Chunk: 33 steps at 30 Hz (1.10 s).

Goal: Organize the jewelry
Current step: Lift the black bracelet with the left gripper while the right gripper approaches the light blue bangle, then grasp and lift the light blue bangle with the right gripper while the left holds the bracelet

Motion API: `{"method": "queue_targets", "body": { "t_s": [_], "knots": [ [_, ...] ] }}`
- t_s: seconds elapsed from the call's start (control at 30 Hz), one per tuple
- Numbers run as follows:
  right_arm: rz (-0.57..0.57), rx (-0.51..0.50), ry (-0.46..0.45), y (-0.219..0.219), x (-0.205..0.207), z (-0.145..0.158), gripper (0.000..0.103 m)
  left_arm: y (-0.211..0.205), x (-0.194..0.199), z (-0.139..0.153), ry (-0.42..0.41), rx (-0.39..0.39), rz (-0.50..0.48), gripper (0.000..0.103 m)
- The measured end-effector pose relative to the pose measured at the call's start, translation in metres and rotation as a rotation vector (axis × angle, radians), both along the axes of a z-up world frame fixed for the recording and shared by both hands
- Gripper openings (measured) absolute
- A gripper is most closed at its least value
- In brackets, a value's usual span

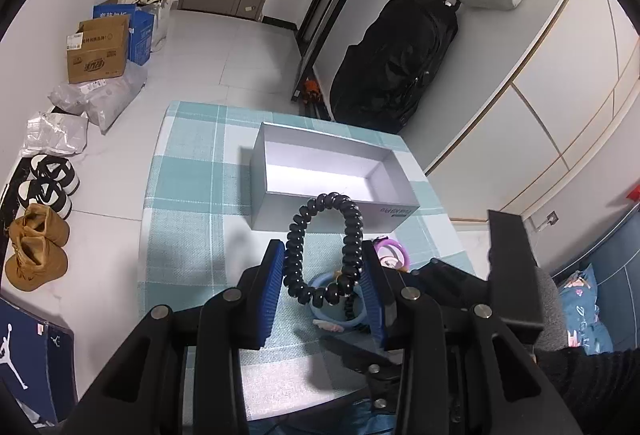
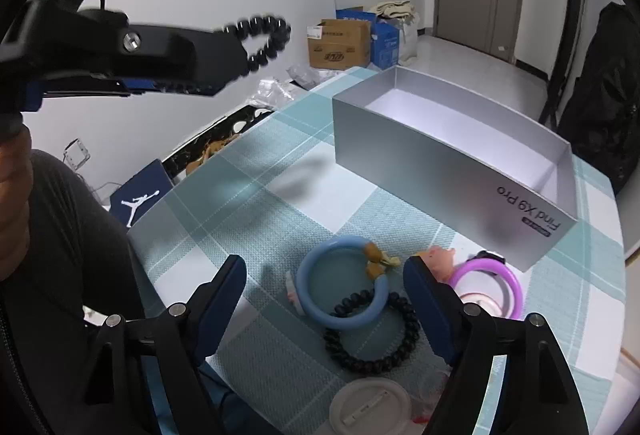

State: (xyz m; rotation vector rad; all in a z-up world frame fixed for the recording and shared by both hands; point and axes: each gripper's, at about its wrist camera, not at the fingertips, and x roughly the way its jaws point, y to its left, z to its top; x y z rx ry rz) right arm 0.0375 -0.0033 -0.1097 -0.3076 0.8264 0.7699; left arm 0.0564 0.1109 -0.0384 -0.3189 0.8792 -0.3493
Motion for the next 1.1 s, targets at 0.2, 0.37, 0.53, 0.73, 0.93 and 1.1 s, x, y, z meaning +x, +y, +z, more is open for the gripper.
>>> {"method": "queue_targets", "body": {
  "t_s": [0.2,0.37,0.53,0.73,0.93,1.1],
  "knots": [
    [0.014,-0.093,-0.033,0.010,-0.005,-0.007,0.064,-0.003,0.000,0.000,-0.006,0.019,-0.016,0.032],
    [0.041,-0.113,-0.044,0.016,-0.008,-0.008,0.055,-0.002,-0.001,0.001,-0.015,0.004,-0.027,0.032],
    [0.039,-0.045,-0.010,0.006,-0.004,-0.004,0.054,-0.001,0.000,0.000,-0.006,-0.018,-0.029,0.032],
    [-0.020,0.094,-0.007,-0.020,0.004,0.018,0.054,0.002,0.004,-0.004,0.005,-0.014,0.001,0.032],
    [-0.049,0.159,0.022,-0.036,0.010,0.024,0.054,-0.006,0.007,-0.008,0.024,0.004,-0.003,0.032],
    [-0.055,0.223,0.036,-0.046,0.015,0.033,0.054,-0.011,0.007,-0.003,0.007,0.026,0.001,0.032]
  ]
}}
